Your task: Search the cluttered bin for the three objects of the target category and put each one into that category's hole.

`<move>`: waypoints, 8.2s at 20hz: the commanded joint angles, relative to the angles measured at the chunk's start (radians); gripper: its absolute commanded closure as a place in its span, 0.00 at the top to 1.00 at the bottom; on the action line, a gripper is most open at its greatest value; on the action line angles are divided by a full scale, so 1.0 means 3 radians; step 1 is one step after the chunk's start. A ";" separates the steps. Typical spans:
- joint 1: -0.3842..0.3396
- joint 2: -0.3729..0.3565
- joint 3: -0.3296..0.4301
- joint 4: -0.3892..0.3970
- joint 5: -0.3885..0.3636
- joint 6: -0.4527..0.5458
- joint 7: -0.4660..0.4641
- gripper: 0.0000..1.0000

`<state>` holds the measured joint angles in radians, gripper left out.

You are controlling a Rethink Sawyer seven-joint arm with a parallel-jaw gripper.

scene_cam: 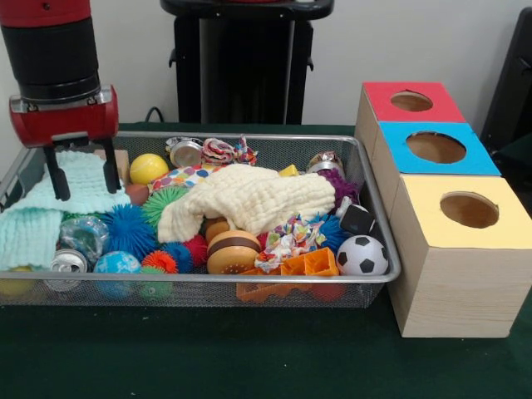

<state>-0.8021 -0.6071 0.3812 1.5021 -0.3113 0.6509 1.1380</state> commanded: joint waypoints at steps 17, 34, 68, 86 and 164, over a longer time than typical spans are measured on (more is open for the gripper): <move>-0.0184 0.0197 0.0916 -0.0106 -0.0624 0.0656 -0.1349 1.00; -0.0290 0.0304 0.1144 -0.0167 -0.0742 0.0899 -0.1591 1.00; -0.0701 0.0673 0.1279 -0.0629 -0.0843 0.1175 -0.2509 1.00; -0.0664 0.0737 0.1238 -0.0458 -0.0892 0.1039 -0.2345 1.00; -0.0511 0.1005 0.0562 -0.0831 -0.1076 0.1279 -0.1824 1.00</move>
<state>-0.9791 -0.3231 0.6215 1.3116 -0.5895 0.9215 0.6499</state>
